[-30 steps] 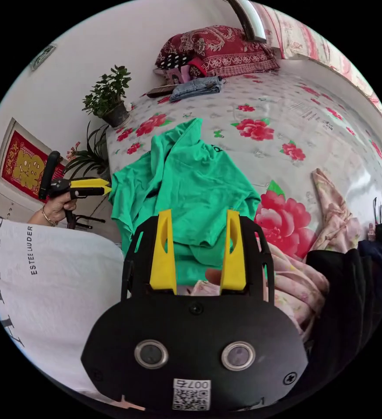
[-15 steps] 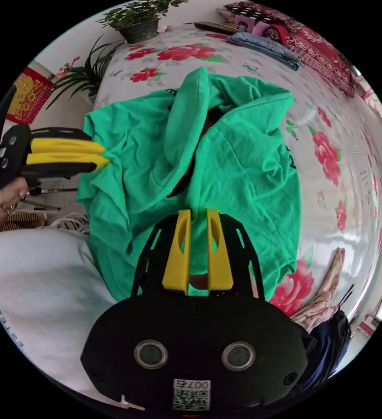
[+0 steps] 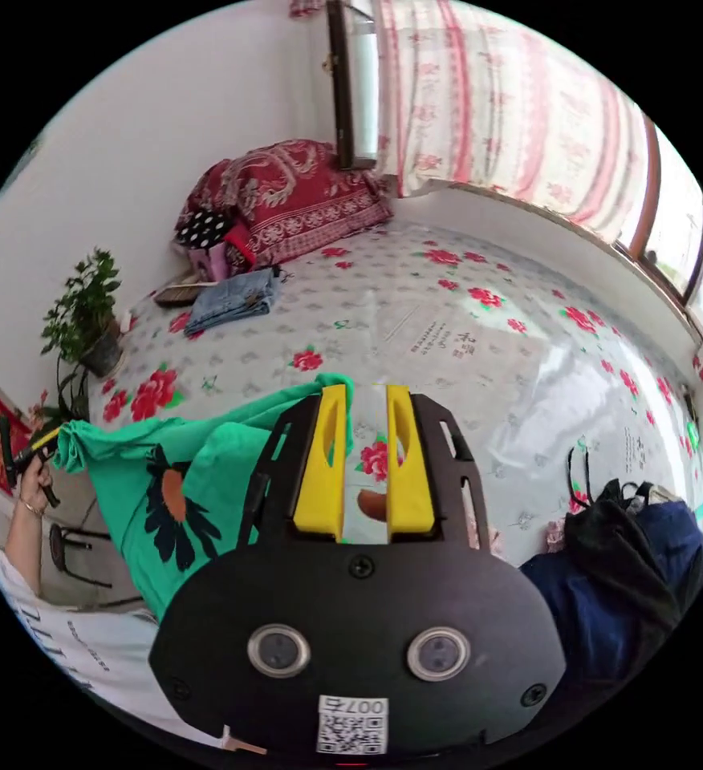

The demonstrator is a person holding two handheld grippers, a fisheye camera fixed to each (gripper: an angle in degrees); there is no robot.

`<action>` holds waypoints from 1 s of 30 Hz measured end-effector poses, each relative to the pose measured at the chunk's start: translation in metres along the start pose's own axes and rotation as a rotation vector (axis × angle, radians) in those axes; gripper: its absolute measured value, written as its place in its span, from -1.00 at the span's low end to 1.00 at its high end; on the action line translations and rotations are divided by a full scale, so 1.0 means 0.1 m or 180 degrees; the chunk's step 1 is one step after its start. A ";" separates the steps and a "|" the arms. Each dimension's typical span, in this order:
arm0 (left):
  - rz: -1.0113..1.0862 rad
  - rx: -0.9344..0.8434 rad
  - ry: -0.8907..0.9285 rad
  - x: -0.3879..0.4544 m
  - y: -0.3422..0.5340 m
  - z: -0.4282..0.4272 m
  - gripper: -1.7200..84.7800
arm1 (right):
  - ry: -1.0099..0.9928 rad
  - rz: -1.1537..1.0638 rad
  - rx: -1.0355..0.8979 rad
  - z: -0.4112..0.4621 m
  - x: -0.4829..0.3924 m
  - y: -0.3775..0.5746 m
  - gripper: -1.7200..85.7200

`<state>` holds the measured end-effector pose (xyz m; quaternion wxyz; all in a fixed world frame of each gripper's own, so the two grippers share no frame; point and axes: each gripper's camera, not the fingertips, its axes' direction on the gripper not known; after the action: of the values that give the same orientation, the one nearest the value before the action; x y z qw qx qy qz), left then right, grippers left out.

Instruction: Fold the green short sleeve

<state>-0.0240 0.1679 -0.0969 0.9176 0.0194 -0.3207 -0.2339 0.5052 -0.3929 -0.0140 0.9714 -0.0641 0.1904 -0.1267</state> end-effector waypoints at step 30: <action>0.0376 -0.1176 -0.0201 0.29 2.11 1.13 -0.81 | -0.0488 -0.1178 -0.0636 -0.41 -1.12 3.05 -0.96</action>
<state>0.0165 0.3555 0.0484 0.9072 -0.1756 -0.3016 -0.2350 0.4566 -0.0734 -0.0647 0.9320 -0.2033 0.1126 -0.2780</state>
